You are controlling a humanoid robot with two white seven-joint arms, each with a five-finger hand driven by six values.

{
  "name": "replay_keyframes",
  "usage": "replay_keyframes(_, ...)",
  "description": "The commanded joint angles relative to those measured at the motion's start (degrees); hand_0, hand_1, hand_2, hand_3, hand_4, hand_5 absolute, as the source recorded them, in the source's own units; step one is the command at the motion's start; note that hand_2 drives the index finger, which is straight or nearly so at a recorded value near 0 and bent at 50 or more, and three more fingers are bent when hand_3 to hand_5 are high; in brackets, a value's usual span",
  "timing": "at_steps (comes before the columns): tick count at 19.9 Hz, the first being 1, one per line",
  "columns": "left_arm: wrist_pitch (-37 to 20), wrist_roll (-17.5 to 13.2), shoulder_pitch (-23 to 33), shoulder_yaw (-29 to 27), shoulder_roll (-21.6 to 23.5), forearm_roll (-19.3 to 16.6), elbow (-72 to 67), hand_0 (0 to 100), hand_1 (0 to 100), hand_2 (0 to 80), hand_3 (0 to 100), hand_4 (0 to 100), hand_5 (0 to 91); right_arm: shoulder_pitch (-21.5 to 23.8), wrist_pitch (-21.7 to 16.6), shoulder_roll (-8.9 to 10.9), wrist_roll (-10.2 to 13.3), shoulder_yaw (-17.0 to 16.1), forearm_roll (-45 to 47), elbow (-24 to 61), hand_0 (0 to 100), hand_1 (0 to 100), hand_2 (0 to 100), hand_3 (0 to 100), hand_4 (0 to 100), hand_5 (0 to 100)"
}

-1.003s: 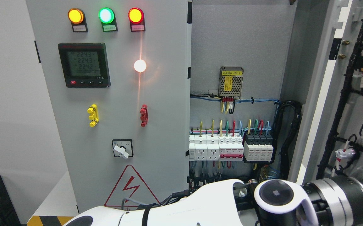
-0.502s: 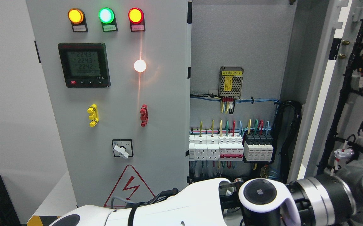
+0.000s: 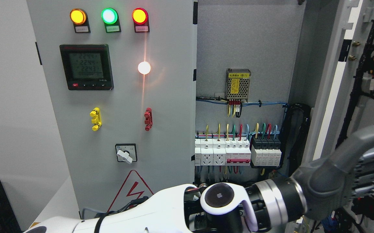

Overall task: Open door with both hands
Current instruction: 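Withdraw the left hand downward away from the opened door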

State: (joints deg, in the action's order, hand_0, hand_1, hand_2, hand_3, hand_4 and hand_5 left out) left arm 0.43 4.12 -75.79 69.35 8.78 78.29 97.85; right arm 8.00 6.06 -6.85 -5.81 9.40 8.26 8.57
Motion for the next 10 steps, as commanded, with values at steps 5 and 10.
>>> replay_keyframes(5, 0.1, -0.5, 20.6, 0.1, 23.4, -5.8, 8.1, 0, 0, 0.0, 0, 0, 0.0, 0.0, 0.0, 0.0, 0.0, 0.0, 0.0, 0.0, 0, 0, 0, 0, 0, 0)
replay_keyframes(10, 0.0, -0.6, 33.0, 0.9, 26.9, -13.6, 6.2, 0, 0, 0.0, 0, 0, 0.0, 0.0, 0.0, 0.0, 0.0, 0.0, 0.0, 0.0, 0, 0, 0, 0, 0, 0)
